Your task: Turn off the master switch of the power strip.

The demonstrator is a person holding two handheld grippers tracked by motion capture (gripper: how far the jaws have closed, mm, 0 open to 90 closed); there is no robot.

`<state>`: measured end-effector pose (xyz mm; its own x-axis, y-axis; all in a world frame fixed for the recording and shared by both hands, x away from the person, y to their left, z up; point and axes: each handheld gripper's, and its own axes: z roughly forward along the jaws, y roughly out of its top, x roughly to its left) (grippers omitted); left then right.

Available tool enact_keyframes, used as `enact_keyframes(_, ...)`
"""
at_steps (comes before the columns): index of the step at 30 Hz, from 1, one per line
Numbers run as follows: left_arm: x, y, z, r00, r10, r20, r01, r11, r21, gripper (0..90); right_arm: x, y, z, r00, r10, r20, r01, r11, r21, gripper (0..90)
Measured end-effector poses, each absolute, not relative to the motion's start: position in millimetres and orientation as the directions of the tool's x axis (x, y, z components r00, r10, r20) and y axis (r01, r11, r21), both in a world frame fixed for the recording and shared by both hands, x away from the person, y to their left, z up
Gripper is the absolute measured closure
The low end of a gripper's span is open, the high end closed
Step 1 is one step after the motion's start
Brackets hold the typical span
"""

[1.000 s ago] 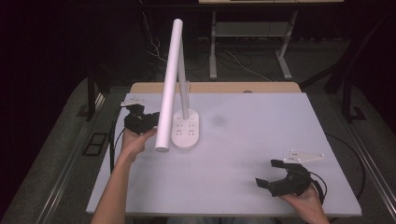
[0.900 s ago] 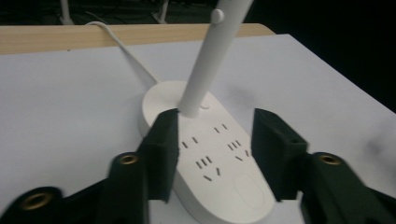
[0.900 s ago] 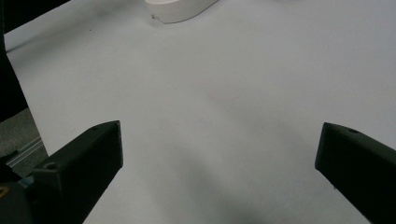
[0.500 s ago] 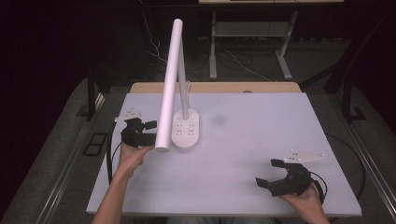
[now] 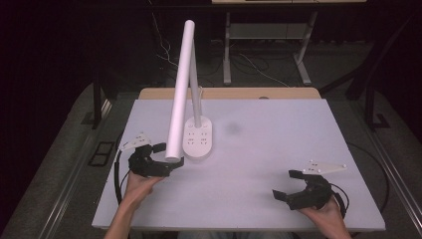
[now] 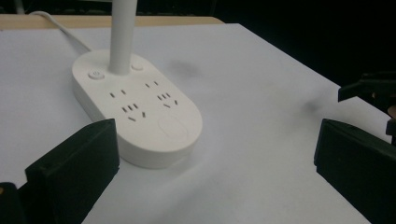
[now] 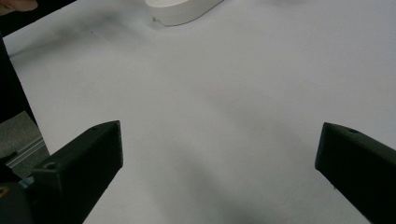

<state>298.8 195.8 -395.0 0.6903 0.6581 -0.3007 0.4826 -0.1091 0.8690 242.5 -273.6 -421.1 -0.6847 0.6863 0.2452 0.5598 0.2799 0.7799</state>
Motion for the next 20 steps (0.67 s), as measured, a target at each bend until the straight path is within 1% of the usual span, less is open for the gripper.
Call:
enact_keyframes(6,284,189,-404,0.708,0.642,-0.295,0.488,-0.142,0.861,0.0,242,-274,-421,-0.682,0.688,0.246,0.562,0.278,0.779,0.2)
enact_keyframes(9,277,188,-406,0.709,0.637,-0.302,0.491,-0.139,0.86,0.0,241,-274,-420,-0.682,0.688,0.247,0.561,0.275,0.781,0.2)
enact_keyframes(20,263,186,-417,0.725,0.614,-0.311,0.52,-0.192,0.832,0.0,240,-277,-418,-0.682,0.688,0.246,0.555,0.268,0.787,0.2)
